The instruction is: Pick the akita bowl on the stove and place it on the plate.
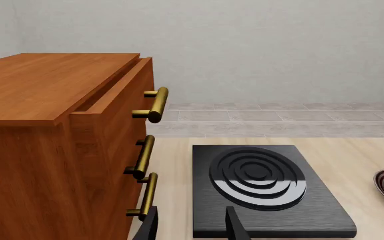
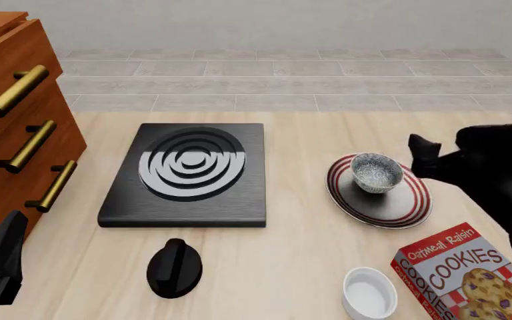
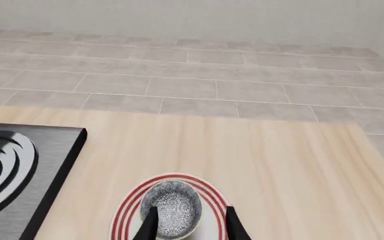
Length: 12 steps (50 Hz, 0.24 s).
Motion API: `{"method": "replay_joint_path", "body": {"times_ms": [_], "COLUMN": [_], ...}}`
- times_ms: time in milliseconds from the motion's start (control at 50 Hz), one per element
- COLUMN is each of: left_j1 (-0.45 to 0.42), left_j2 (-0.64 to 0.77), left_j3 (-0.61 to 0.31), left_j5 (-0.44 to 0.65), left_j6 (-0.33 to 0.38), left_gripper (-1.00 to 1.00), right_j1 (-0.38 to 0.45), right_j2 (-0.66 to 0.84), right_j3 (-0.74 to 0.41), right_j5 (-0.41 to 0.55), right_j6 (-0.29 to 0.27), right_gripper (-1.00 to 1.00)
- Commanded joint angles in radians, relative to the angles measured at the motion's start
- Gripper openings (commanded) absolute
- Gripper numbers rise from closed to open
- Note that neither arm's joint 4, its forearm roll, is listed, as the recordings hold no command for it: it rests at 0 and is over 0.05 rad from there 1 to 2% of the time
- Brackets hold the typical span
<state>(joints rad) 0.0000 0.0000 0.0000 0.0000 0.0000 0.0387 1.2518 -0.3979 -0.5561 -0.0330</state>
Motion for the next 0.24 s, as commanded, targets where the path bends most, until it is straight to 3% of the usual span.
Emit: {"method": "replay_joint_path", "body": {"times_ms": [20, 240], "left_j1": [0.000, 0.000], "left_j2": [0.000, 0.000], "left_j3": [0.000, 0.000], "left_j5": [0.000, 0.000], "left_j6": [0.000, 0.000], "left_gripper": [1.00, 1.00], "right_j1": [0.005, -0.011], "right_j2": [-0.106, -0.198], "right_j3": [0.102, 0.179], "right_j5": [-0.116, -0.237], "right_j6": [0.010, 0.020], "right_gripper": [1.00, 1.00]}}
